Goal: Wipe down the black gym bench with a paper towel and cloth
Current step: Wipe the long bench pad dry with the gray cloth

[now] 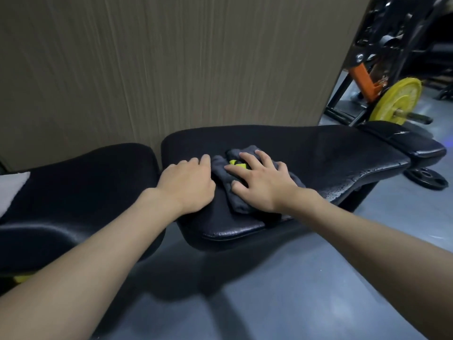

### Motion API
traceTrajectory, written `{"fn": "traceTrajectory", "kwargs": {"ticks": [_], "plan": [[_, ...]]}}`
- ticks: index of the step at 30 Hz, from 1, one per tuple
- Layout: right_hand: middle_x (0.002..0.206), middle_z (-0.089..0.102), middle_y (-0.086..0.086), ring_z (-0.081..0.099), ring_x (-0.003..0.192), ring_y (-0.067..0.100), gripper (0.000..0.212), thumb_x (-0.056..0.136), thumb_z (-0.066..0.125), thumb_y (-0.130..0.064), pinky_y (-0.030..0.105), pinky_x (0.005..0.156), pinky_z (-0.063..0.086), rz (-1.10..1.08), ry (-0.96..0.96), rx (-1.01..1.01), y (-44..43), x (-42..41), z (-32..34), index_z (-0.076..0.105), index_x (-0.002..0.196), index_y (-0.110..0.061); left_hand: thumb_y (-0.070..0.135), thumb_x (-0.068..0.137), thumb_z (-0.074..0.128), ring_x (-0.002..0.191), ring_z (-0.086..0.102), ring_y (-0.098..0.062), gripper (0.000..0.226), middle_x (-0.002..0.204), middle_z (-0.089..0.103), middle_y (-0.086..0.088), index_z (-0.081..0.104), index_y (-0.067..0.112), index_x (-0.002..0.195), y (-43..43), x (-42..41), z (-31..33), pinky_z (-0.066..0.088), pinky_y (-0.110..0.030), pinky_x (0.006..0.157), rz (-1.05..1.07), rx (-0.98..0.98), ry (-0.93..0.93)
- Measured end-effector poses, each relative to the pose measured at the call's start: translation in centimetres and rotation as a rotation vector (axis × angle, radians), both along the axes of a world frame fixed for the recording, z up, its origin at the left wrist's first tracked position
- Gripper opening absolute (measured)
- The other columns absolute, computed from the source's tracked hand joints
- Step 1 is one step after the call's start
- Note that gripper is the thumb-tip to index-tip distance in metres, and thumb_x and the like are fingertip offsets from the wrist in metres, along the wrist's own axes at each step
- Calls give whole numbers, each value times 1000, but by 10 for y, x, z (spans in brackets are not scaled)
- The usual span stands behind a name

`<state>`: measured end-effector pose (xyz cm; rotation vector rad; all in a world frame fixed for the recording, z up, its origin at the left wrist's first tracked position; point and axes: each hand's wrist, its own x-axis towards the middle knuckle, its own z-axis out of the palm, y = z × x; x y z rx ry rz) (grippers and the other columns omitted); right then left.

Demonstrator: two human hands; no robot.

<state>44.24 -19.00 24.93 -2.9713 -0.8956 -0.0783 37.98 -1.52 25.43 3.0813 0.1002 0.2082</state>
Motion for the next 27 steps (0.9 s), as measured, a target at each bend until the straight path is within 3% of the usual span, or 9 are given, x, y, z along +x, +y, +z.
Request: {"fn": "traceTrajectory", "kwargs": {"ticks": [6, 15, 23, 27], "plan": [[162, 15, -6, 1, 150, 31, 50, 95, 27, -55, 68, 110, 13, 7, 64, 5, 26, 87, 5, 32, 145, -51, 63, 93, 24, 112, 50, -37, 57, 125, 49, -15, 43, 32, 137, -29, 10, 3, 40, -48, 90, 119, 32, 67], [157, 27, -1, 12, 146, 34, 53, 94, 24, -53, 66, 105, 16, -14, 91, -14, 61, 180, 12, 36, 145, -45, 69, 88, 27, 123, 41, -34, 61, 128, 42, -14, 36, 36, 139, -53, 17, -3, 35, -53, 104, 253, 0, 164], [164, 14, -1, -2, 150, 36, 54, 96, 23, -51, 72, 109, 8, 149, 86, -29, 27, 148, 8, 32, 148, -41, 67, 90, 28, 135, 33, -30, 61, 137, 38, -13, 29, 39, 145, -62, 12, 1, 27, -50, 111, 306, -68, 182], [164, 12, -5, -1, 151, 32, 53, 96, 23, -53, 69, 111, 11, 245, 27, 14, -25, 94, 1, 30, 147, -46, 60, 93, 32, 131, 40, -29, 57, 138, 41, -9, 32, 36, 145, -65, 13, 3, 33, -48, 107, 323, -87, 131]]}}
